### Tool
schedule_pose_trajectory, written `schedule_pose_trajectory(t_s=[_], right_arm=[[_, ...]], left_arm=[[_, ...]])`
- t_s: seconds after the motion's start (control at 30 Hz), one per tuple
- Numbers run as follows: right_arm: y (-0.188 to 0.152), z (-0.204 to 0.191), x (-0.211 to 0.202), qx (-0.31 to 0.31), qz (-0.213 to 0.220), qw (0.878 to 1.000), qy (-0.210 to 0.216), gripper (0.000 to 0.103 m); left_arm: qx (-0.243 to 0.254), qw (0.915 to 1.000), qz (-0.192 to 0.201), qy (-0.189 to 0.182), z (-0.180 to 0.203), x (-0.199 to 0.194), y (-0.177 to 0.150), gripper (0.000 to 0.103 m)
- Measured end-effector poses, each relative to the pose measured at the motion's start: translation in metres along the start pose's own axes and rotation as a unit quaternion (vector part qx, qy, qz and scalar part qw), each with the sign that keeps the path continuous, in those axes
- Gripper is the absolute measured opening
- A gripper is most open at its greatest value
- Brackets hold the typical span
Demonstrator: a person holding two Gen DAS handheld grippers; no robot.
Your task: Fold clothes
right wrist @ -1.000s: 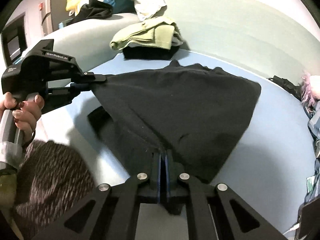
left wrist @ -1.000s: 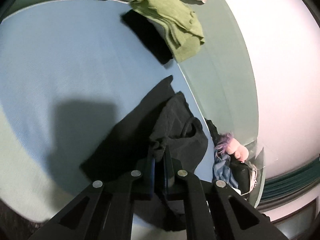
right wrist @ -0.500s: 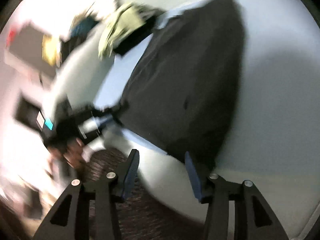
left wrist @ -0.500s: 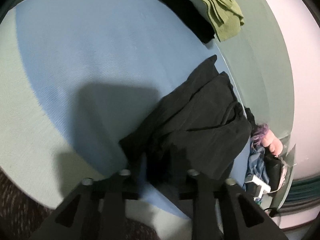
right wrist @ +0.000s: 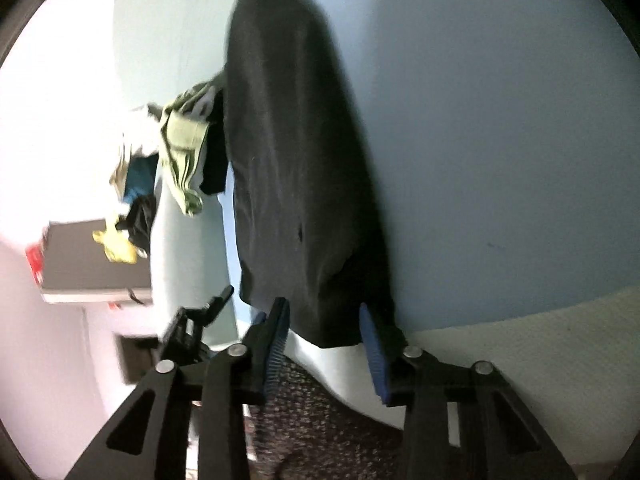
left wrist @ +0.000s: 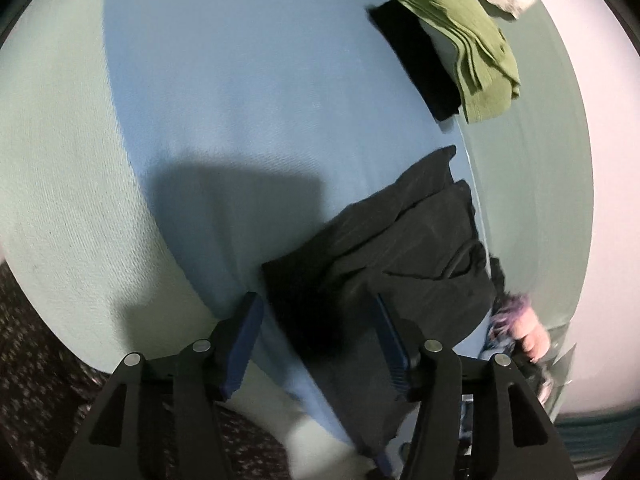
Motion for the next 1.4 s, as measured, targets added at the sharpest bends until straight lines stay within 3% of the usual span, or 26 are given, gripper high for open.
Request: schedule_pose_trajectory(t_s=[0.1,0.2,0.27,0.4,0.6,0.67,0.7,0.73,0.77,0.8,0.87,0.97,1.1,1.23,1.33,1.4], right_arm=[[0.003,0.008,-0.013,-0.004,0.026,0.999,-0.029,0.037],[0.001,0.013,-0.02,-0.01,0.036,0.998,-0.046,0.036],[0.003,0.014,-0.017,-0.007,0.03,0.998,-0.047,0.036],[0.001,0.005,0.003,-0.036,0.009,0.997,-0.073,0.037],[0.004,0.003,0.015,-0.04,0.0,0.997,-0.073,0.04],[0.003,0.002,0.016,-0.047,-0.002,0.996,-0.074,0.033],[0.002,0.001,0.017,-0.051,0.0,0.996,-0.075,0.028],[0.001,0.0,0.018,-0.046,0.002,0.997,-0.068,0.019],[0.0,-0.002,0.019,-0.034,0.002,0.998,-0.055,0.015],[-0.001,-0.006,0.019,-0.02,0.005,0.999,-0.038,0.014],[0.0,-0.024,0.008,-0.016,0.019,1.0,-0.008,0.012],[0.002,-0.075,-0.032,-0.089,0.063,0.994,0.03,0.011],[0.001,-0.166,-0.11,-0.184,0.133,0.968,0.109,0.011],[0.004,-0.207,-0.144,-0.231,0.17,0.949,0.128,0.011],[0.008,-0.235,-0.165,-0.262,0.196,0.935,0.137,0.011],[0.01,-0.253,-0.18,-0.282,0.213,0.924,0.143,0.011]], left_arm=[[-0.013,0.9999,-0.003,0.001,0.001,0.003,-0.002,0.058],[0.025,0.9989,0.005,0.039,0.008,0.008,-0.005,0.058],[0.035,0.9975,0.006,0.06,0.011,0.01,-0.006,0.06],[0.029,0.9967,0.001,0.075,0.017,0.018,-0.005,0.073],[0.045,0.9941,0.008,0.098,0.021,0.023,-0.006,0.074],[0.056,0.9925,0.015,0.107,0.023,0.022,-0.007,0.067],[0.061,0.9921,0.017,0.108,0.023,0.022,-0.007,0.055],[0.061,0.9931,0.019,0.098,0.025,0.021,-0.008,0.047],[0.053,0.9953,0.014,0.08,0.027,0.021,-0.01,0.023],[0.025,0.9988,-0.007,0.043,0.029,0.023,-0.015,0.011],[-0.012,0.9996,-0.025,0.004,0.032,0.018,-0.021,0.01],[0.017,0.9974,-0.027,-0.065,0.064,-0.012,-0.026,0.009],[0.026,0.9742,-0.055,-0.217,0.132,-0.078,-0.028,0.009],[0.017,0.924,-0.089,-0.372,0.185,-0.164,-0.025,0.009],[0.027,0.9125,-0.113,-0.392,0.204,-0.176,-0.024,0.009],[0.051,0.9241,-0.123,-0.358,0.219,-0.158,-0.019,0.009]])
Point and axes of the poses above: each gripper's, at about its wrist camera, not at the fingertips, and x roughly the way its jaws point, z to its right, y to its top, the point moved 9 cm from there along x, roughly the way its jaws point, and after that the axes turned 11 degrees about z, right-handed, at the moved point
